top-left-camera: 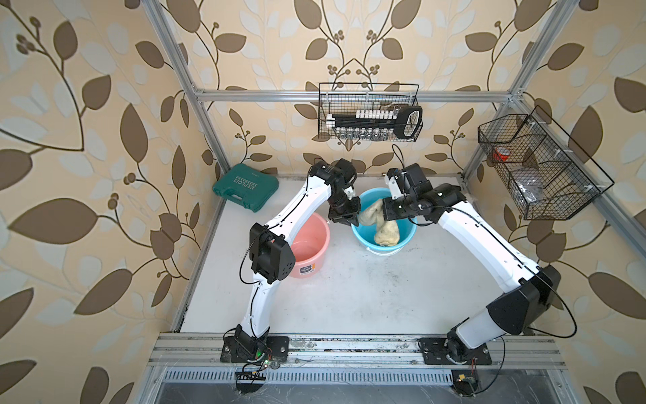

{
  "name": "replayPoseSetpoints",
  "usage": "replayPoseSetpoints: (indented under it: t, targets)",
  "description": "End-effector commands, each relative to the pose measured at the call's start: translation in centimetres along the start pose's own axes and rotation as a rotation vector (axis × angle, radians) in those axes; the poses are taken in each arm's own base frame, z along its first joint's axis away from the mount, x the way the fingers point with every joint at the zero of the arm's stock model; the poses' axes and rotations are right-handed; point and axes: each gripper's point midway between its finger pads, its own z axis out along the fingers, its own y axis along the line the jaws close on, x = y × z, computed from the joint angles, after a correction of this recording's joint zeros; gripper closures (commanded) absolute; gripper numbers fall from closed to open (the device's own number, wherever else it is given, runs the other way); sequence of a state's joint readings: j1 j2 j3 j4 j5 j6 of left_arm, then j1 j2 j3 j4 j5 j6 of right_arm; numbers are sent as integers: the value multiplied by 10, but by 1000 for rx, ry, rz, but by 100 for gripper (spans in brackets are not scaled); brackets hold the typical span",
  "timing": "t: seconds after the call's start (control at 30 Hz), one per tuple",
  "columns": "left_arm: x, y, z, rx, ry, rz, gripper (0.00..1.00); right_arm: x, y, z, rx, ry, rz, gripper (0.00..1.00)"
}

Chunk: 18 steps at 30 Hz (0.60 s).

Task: Wipe the inside of the bucket with a cloth
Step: Wipe the dirt from the inside of the bucket.

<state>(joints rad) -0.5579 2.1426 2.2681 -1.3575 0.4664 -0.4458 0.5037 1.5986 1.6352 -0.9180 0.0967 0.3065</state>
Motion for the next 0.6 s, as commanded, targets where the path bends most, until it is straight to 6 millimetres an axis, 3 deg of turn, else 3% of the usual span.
replayPoseSetpoints:
  t: [0.0,0.23,0.4,0.57]
  targets:
    - [8,-20,-21,69,-30,32,100,-5,-16,16,148,-28,-55,100]
    - [11,-17,-22,62,-41,24,100,-4,-41,42,418,1,-186,100]
    - [4,-13,-24,59,-50,3,100,15,-45,48,424,22,-215,100]
    - [-1,-16,-25,82,-51,-5,100,40,-30,65,299,79,-238,100]
